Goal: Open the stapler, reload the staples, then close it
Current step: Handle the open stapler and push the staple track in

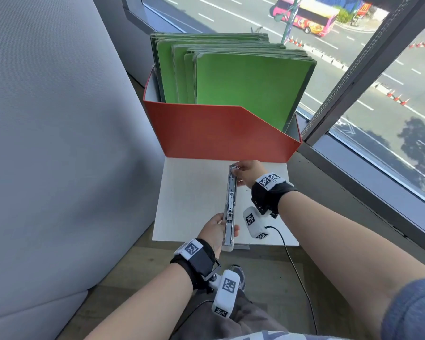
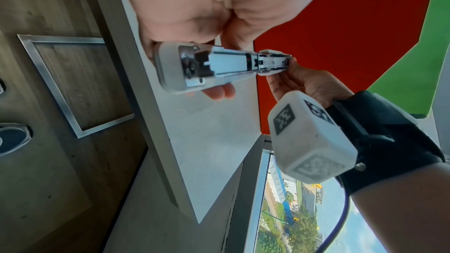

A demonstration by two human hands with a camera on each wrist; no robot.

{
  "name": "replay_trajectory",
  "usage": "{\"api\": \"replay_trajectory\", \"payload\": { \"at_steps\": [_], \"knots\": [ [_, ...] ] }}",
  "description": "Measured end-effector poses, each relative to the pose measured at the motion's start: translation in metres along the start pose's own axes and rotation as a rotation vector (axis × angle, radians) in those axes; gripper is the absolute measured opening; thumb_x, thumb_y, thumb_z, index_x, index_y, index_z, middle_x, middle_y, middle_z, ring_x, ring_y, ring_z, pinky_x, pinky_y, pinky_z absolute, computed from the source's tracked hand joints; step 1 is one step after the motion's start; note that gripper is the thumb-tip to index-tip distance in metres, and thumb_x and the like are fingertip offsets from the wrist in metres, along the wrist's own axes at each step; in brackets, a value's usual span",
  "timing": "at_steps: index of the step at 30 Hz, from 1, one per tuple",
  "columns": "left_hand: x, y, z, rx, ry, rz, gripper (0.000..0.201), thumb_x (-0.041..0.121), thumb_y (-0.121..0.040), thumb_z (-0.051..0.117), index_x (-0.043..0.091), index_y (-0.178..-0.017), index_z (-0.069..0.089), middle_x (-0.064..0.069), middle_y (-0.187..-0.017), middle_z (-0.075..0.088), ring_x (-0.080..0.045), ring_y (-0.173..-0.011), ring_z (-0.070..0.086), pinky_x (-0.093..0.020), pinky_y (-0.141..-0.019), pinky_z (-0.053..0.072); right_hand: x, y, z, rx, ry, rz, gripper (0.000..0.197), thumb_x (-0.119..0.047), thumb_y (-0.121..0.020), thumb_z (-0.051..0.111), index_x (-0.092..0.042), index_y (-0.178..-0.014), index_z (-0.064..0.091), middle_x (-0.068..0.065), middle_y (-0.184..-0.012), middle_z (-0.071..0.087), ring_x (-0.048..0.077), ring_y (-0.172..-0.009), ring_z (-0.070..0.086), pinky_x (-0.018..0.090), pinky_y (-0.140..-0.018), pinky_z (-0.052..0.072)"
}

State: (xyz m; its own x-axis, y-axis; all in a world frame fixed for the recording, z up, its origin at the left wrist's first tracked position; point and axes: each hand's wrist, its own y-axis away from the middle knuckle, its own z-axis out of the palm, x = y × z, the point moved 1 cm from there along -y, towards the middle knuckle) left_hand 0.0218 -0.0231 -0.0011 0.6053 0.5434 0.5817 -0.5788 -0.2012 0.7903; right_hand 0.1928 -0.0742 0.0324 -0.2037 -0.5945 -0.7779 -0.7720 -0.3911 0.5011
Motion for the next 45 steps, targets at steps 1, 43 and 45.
{"api": "replay_trajectory", "payload": {
  "at_steps": [1,43,45],
  "knots": [
    [0.0,-0.001,0.0,0.008,-0.003,-0.003,0.027,-0.002,-0.092,0.036,0.014,-0.094,0.057,-0.011,-0.074,0.064,-0.019,-0.064,0.06,-0.022,-0.056,0.05,-0.001,0.001,-0.001,0.009,0.004,-0.01,0.023,-0.008,-0.092,0.057,0.008,-0.108,0.062,0.016,-0.086,0.064,0.026,-0.064,0.064,0.039,-0.072,0.06],
    [0.015,-0.014,-0.001,-0.082,0.053,0.045,0.017,0.017,-0.084,0.064,0.008,-0.099,0.064,-0.014,-0.093,0.068,-0.027,-0.094,0.065,-0.037,-0.072,0.051,0.075,0.111,0.041,0.002,-0.048,-0.082,0.028,-0.019,-0.086,0.065,-0.017,-0.113,0.059,0.002,-0.113,0.063,0.005,-0.087,0.062,0.006,-0.061,0.048],
    [0.013,-0.015,-0.003,-0.064,0.029,0.048,0.018,0.016,-0.084,0.065,0.009,-0.101,0.064,-0.015,-0.095,0.069,-0.029,-0.096,0.065,-0.04,-0.073,0.053,0.078,0.11,0.044,-0.001,-0.067,-0.058,0.029,-0.019,-0.084,0.067,-0.017,-0.112,0.06,0.004,-0.114,0.064,0.011,-0.091,0.065,0.01,-0.06,0.048]
  ]
}}
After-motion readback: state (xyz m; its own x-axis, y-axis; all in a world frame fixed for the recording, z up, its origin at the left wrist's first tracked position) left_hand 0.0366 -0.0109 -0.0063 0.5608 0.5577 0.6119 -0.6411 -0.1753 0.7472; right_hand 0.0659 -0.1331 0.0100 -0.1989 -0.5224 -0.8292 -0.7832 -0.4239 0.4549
